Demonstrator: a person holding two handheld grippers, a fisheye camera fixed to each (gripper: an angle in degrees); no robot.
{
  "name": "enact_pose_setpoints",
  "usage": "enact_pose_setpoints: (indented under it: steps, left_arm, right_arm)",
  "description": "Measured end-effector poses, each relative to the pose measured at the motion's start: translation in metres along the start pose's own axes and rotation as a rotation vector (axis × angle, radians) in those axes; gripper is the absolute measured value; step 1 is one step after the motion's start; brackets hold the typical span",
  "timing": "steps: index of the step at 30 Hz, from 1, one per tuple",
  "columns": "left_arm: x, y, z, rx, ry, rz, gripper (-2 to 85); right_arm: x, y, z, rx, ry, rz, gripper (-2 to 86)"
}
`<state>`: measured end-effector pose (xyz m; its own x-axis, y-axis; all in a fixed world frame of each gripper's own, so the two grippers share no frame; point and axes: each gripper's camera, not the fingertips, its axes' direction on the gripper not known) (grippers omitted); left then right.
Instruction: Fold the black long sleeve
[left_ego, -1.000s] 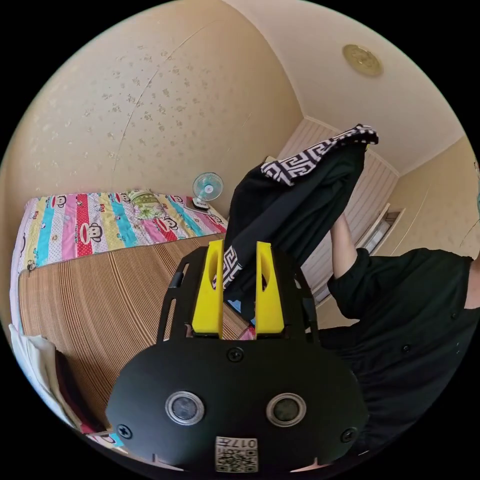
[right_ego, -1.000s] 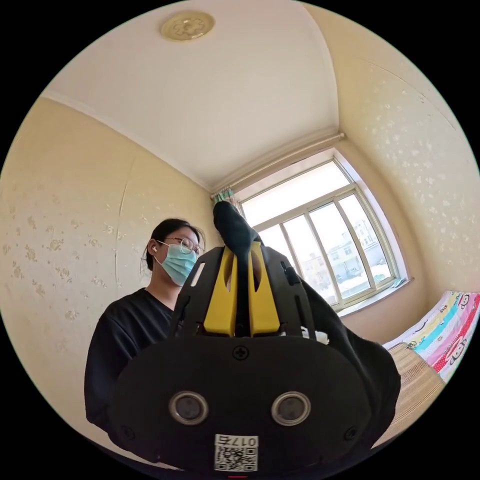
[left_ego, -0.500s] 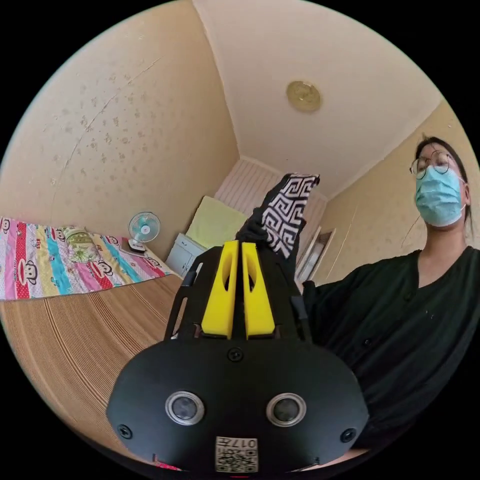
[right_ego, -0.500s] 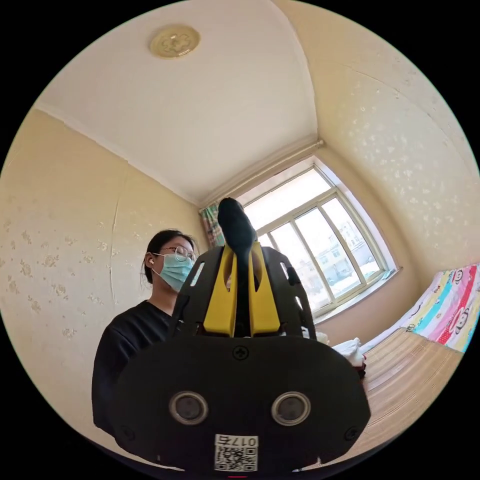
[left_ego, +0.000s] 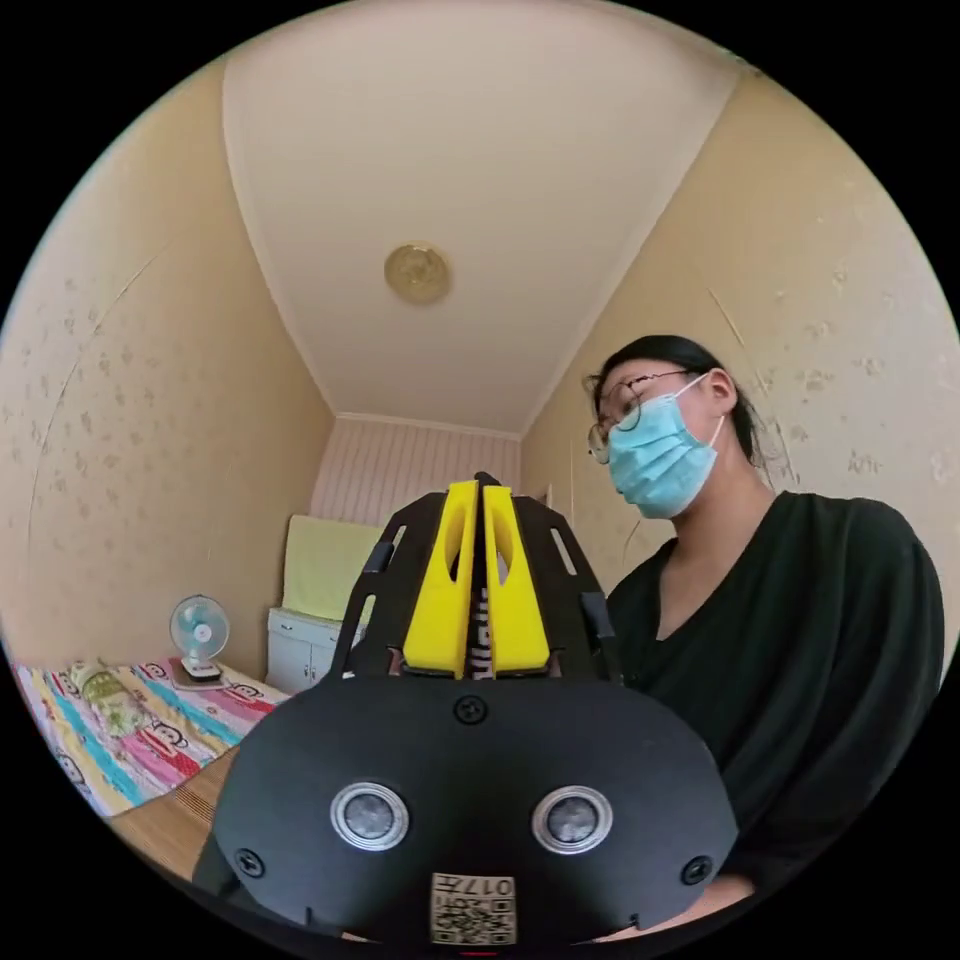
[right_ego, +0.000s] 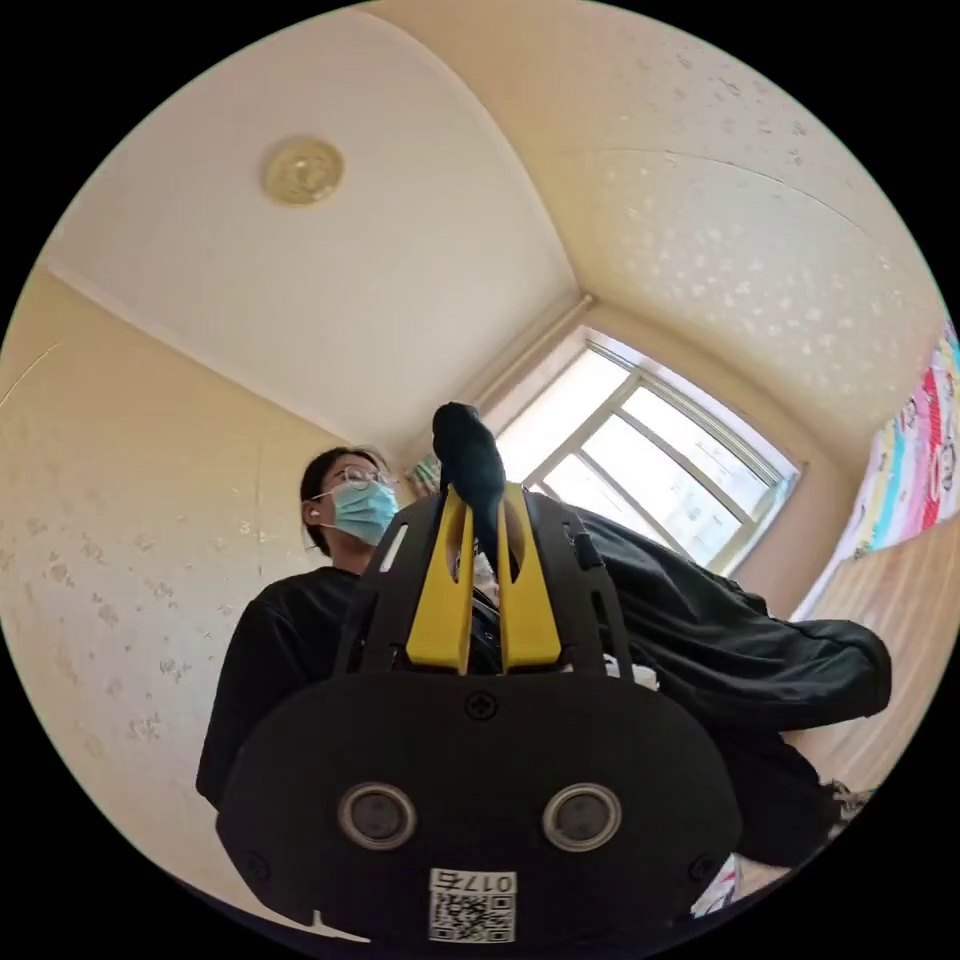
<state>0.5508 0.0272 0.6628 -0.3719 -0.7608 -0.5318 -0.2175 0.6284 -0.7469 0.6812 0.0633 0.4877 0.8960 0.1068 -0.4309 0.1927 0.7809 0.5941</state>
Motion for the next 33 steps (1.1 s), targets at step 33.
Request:
enact_pose_setpoints:
  steps: [33]
  left_arm:
    - [-0.037, -0.008, 0.101, -0.257, -0.155, -0.192, -1.0]
  right_arm:
    - [0.027, 0.108, -0.042, -0.174, 0.159, 0.463, 11.7]
